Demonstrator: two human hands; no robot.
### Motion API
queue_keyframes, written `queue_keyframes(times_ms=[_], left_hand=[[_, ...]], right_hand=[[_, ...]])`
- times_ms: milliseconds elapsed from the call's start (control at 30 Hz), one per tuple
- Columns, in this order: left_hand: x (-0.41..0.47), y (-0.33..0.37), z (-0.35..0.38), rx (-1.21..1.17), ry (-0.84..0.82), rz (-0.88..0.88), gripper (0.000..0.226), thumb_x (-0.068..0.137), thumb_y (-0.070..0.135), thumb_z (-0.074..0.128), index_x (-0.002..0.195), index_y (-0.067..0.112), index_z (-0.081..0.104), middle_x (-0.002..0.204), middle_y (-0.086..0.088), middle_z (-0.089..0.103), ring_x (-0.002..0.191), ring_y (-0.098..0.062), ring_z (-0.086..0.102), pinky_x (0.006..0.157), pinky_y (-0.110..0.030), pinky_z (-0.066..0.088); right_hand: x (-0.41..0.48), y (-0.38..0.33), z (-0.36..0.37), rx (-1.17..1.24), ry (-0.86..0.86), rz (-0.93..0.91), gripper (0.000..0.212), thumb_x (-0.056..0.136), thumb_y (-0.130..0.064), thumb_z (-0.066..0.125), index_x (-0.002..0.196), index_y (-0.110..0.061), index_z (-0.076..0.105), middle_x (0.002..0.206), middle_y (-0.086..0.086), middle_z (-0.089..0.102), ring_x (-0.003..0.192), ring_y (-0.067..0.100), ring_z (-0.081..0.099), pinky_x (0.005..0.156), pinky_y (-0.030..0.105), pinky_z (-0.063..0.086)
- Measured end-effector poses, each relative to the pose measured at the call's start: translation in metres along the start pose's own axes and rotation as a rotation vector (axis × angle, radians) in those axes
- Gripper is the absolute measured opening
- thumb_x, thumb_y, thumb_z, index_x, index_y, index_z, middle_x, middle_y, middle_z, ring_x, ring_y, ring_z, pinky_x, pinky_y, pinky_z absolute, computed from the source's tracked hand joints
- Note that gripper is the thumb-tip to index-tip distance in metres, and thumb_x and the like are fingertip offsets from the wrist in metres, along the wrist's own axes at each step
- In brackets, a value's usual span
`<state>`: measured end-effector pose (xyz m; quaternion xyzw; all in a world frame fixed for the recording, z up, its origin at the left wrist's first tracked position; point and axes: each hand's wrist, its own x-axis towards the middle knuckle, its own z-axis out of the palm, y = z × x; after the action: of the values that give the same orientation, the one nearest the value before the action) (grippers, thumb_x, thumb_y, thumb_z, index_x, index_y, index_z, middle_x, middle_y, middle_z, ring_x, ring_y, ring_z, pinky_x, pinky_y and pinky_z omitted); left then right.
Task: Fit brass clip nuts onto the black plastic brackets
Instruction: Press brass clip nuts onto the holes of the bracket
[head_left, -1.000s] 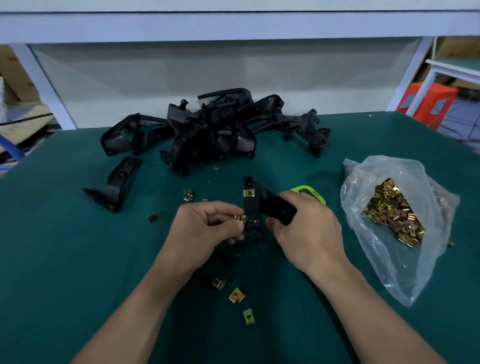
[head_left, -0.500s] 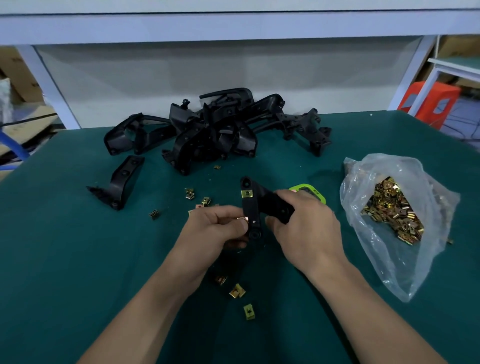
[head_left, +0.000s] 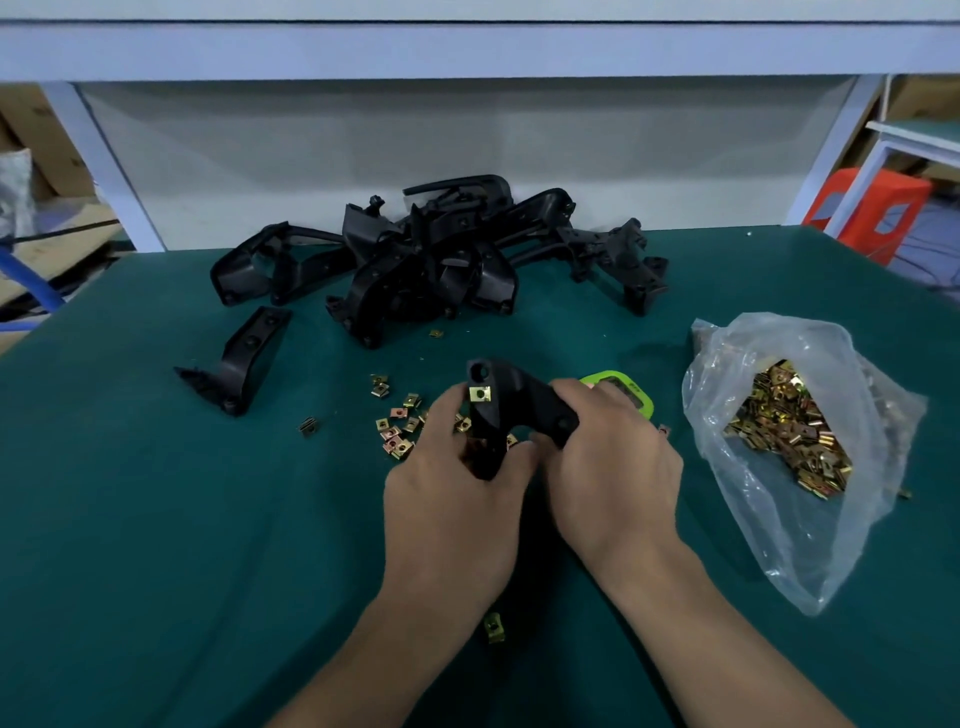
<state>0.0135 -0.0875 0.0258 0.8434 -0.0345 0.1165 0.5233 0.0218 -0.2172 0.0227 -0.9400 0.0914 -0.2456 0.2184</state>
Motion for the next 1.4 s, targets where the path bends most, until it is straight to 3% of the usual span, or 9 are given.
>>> queue_keyframes(times_ms=[300, 433, 533, 633, 733, 900, 1100, 1300, 1400], left_hand=[[0.004, -0.009, -0.001, 0.08, 0.037, 0.035, 0.051, 0.092, 0.028, 0.069, 0.135, 0.044, 0.047, 0.087, 0.036, 0.065, 0.076, 0.012, 0.061, 0.069, 0.001, 0.039], [0.006, -0.011, 0.002, 0.073, -0.009, -0.019, 0.008, 0.091, 0.04, 0.066, 0.09, 0.032, 0.064, 0.069, 0.018, 0.066, 0.065, -0.004, 0.061, 0.058, -0.016, 0.04], [0.007, -0.014, 0.004, 0.112, 0.016, -0.026, 0.041, 0.091, 0.047, 0.064, 0.063, 0.019, 0.054, 0.06, 0.014, 0.061, 0.057, -0.011, 0.055, 0.052, -0.027, 0.037], [0.006, -0.017, 0.006, 0.147, 0.027, -0.009, 0.044, 0.093, 0.047, 0.063, 0.061, 0.019, 0.052, 0.059, 0.015, 0.06, 0.056, -0.013, 0.054, 0.051, -0.031, 0.035], [0.008, -0.021, 0.005, 0.068, -0.014, 0.042, 0.037, 0.095, 0.04, 0.065, 0.065, 0.02, 0.055, 0.056, 0.012, 0.058, 0.052, -0.01, 0.052, 0.05, -0.02, 0.035], [0.009, -0.012, -0.003, -0.122, 0.001, 0.127, 0.021, 0.101, 0.034, 0.051, 0.1, 0.04, 0.071, 0.072, 0.019, 0.066, 0.065, -0.003, 0.06, 0.058, -0.011, 0.041], [0.014, -0.016, -0.001, -0.178, 0.048, -0.003, 0.029, 0.102, 0.026, 0.054, 0.077, 0.026, 0.067, 0.058, 0.012, 0.059, 0.054, -0.004, 0.051, 0.051, -0.013, 0.037], [0.019, -0.024, -0.009, -0.053, 0.004, 0.09, 0.034, 0.103, 0.029, 0.055, 0.073, 0.015, 0.065, 0.062, -0.001, 0.061, 0.057, -0.019, 0.054, 0.055, -0.032, 0.045], [0.02, -0.025, -0.014, 0.018, -0.006, 0.157, 0.039, 0.103, 0.031, 0.054, 0.071, 0.011, 0.06, 0.063, -0.002, 0.057, 0.05, -0.014, 0.044, 0.05, -0.027, 0.039]], right_hand=[[-0.003, 0.0, 0.007, 0.052, -0.003, 0.019, 0.023, 0.083, -0.038, 0.075, 0.101, -0.033, 0.062, 0.092, -0.011, 0.06, 0.078, 0.023, 0.06, 0.062, 0.033, 0.041], [-0.001, 0.006, 0.007, 0.096, -0.004, 0.069, 0.025, 0.081, -0.045, 0.075, 0.098, -0.037, 0.059, 0.088, -0.015, 0.061, 0.074, 0.02, 0.056, 0.063, 0.033, 0.039], [0.0, 0.007, 0.006, 0.097, -0.002, 0.071, 0.025, 0.08, -0.044, 0.076, 0.097, -0.038, 0.06, 0.082, -0.017, 0.056, 0.071, 0.019, 0.052, 0.063, 0.032, 0.036], [0.001, 0.007, 0.006, 0.073, -0.024, 0.07, 0.025, 0.08, -0.043, 0.076, 0.099, -0.037, 0.06, 0.082, -0.016, 0.058, 0.075, 0.021, 0.058, 0.063, 0.032, 0.037], [0.001, 0.008, 0.006, 0.068, -0.033, 0.061, 0.024, 0.082, -0.044, 0.075, 0.1, -0.037, 0.061, 0.083, -0.015, 0.061, 0.074, 0.02, 0.058, 0.062, 0.032, 0.036], [-0.002, 0.008, 0.006, 0.086, -0.085, 0.008, 0.021, 0.085, -0.043, 0.07, 0.102, -0.036, 0.06, 0.088, -0.014, 0.064, 0.078, 0.019, 0.061, 0.061, 0.032, 0.039], [-0.011, 0.007, 0.006, 0.025, -0.132, -0.048, 0.032, 0.083, -0.036, 0.073, 0.112, -0.038, 0.061, 0.099, -0.011, 0.064, 0.087, 0.022, 0.064, 0.065, 0.032, 0.044], [-0.015, 0.006, 0.009, -0.028, -0.072, -0.075, 0.028, 0.083, -0.037, 0.073, 0.108, -0.037, 0.062, 0.094, -0.011, 0.061, 0.082, 0.02, 0.063, 0.061, 0.029, 0.035], [-0.017, 0.006, 0.009, -0.045, -0.042, -0.092, 0.027, 0.082, -0.035, 0.073, 0.107, -0.037, 0.062, 0.093, -0.01, 0.061, 0.08, 0.021, 0.064, 0.06, 0.029, 0.037]])
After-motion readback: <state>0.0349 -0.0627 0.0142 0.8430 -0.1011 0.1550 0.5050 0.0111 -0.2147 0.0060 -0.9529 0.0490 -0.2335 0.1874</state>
